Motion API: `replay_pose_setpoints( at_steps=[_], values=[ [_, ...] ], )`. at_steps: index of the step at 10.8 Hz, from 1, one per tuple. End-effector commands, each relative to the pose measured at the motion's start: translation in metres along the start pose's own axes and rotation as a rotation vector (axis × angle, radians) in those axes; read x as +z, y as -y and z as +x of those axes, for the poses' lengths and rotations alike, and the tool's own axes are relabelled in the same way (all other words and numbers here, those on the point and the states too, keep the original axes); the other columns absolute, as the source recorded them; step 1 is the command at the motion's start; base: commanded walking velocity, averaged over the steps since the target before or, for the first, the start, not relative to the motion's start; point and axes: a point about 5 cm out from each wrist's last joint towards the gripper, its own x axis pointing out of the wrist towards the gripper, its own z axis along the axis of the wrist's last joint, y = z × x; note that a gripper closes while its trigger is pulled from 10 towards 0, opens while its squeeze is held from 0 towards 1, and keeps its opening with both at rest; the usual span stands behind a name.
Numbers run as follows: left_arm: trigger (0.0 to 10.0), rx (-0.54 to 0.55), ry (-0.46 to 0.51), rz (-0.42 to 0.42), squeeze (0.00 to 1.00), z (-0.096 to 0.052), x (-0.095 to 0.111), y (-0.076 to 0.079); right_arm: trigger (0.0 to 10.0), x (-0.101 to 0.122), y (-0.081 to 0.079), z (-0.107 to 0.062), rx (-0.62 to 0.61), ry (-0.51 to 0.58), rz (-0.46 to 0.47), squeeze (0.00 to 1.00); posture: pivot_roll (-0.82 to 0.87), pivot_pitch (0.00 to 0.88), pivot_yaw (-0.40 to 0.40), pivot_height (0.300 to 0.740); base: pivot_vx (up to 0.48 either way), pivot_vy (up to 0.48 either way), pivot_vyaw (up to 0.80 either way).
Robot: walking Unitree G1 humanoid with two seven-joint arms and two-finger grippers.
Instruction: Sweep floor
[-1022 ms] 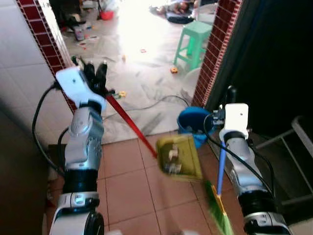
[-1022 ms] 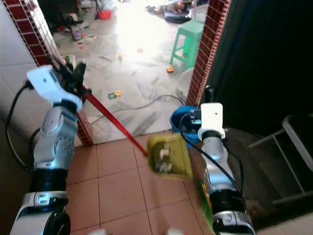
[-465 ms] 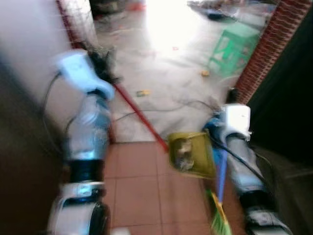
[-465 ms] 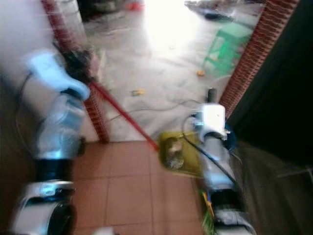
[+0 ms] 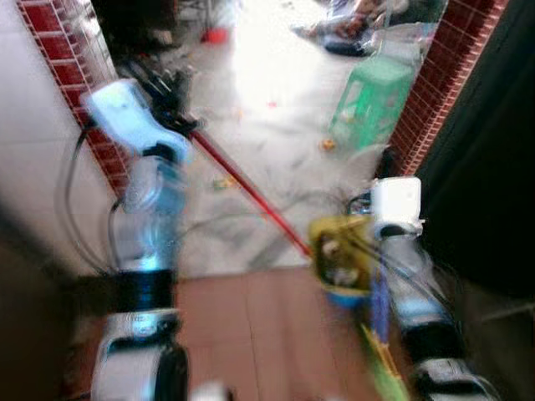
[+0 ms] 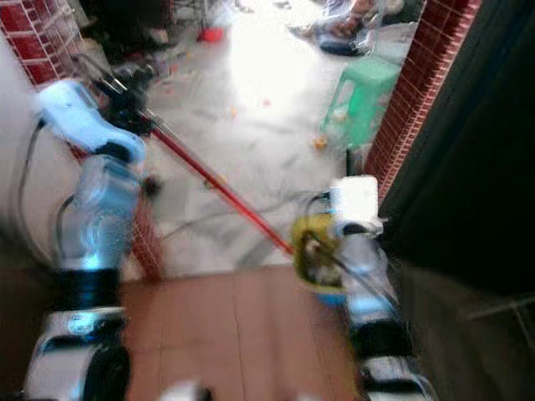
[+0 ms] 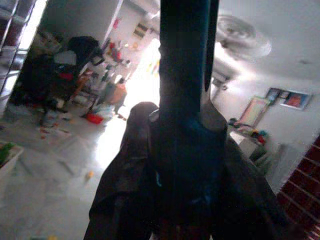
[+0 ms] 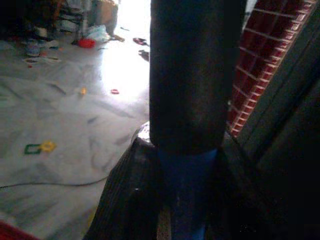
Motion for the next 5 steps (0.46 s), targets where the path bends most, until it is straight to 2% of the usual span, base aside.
replay_pose_setpoints(
  at_steps=[1,5],
  values=[
    [10.0,-0.043,0.056,0.004,0.00,0.0032,0.0120,0.0125,10.0,0.0085,0.0071,0.0043,-0.019,0.034,0.005,0.00,-0.03,0.000,0.024,0.740,0.480,0.000,0.00],
    [10.0,-0.042,0.030,0.006,0.00,-0.0008,0.0073,0.0118,10.0,0.0072,0.0064,0.0051,-0.012,0.031,0.001,0.00,-0.03,0.000,0.020,0.740,0.454,0.000,0.00]
  ],
)
